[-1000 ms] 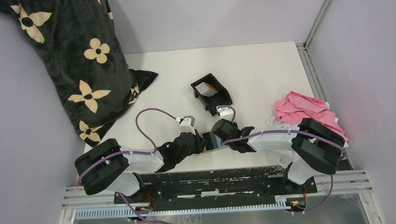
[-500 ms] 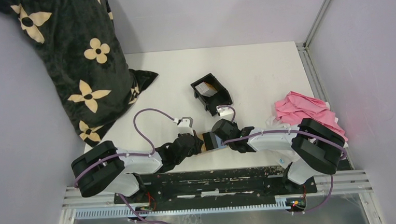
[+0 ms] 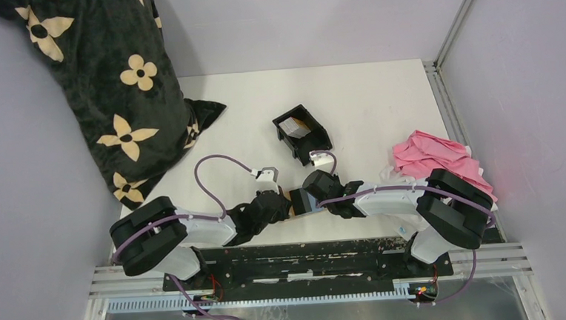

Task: Put the credit cards into the card holder
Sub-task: Insert the credit card into the card holder.

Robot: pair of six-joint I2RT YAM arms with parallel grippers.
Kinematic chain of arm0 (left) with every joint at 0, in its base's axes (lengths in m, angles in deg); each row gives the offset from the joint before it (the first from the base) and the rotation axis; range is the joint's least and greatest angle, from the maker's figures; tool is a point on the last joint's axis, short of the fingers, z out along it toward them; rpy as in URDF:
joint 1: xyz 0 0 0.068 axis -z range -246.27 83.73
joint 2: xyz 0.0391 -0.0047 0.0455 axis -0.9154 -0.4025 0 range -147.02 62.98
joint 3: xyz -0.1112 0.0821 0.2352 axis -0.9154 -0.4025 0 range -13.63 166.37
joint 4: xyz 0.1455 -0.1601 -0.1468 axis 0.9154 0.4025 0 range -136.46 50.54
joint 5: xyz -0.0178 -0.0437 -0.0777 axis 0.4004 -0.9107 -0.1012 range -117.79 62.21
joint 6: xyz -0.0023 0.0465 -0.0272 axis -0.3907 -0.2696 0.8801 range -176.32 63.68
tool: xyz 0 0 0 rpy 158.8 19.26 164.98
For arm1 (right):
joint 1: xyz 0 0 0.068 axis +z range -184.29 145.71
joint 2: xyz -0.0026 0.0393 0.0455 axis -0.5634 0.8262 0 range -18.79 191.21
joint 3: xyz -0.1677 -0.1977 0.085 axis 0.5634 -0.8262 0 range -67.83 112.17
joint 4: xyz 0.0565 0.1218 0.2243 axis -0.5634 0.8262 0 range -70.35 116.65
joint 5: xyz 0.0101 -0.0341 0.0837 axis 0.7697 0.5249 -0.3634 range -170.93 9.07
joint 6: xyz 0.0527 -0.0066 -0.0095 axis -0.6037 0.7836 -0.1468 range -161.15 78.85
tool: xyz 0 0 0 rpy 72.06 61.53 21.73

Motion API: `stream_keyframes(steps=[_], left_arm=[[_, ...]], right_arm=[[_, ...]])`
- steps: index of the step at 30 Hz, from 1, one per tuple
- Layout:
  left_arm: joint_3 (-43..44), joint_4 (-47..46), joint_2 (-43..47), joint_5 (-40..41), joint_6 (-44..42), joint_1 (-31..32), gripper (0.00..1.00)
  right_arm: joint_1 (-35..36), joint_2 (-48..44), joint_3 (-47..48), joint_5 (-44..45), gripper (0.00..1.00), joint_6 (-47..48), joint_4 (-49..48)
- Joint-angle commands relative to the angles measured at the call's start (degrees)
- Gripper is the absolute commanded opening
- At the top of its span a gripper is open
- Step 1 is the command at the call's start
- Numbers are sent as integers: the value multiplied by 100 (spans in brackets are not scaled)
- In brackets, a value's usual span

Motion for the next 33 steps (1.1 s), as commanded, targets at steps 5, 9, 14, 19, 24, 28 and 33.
stream_keyframes(steps=[5, 9, 14, 19, 24, 28, 33], left_arm=[[196, -76, -367, 91, -206, 59, 3], [198, -279, -456, 20, -194, 80, 3], [226, -495, -490, -19, -193, 121, 3], [291, -665, -525, -48, -193, 166, 3], [425, -674, -542, -1, -227, 212, 3], [522, -668, -524, 43, -265, 231, 3], [661, -678, -546, 75, -279, 247, 3]], right_arm=[[13, 86, -31, -204, 1, -87, -171], [21, 119, -44, -229, 1, -109, -218], [20, 144, -69, -250, 1, -139, -259], [19, 162, -96, -264, 1, -154, -291], [22, 155, -89, -274, 1, -159, -288], [20, 130, -68, -274, 1, -120, -239], [31, 98, -41, -261, 1, -106, -176]])
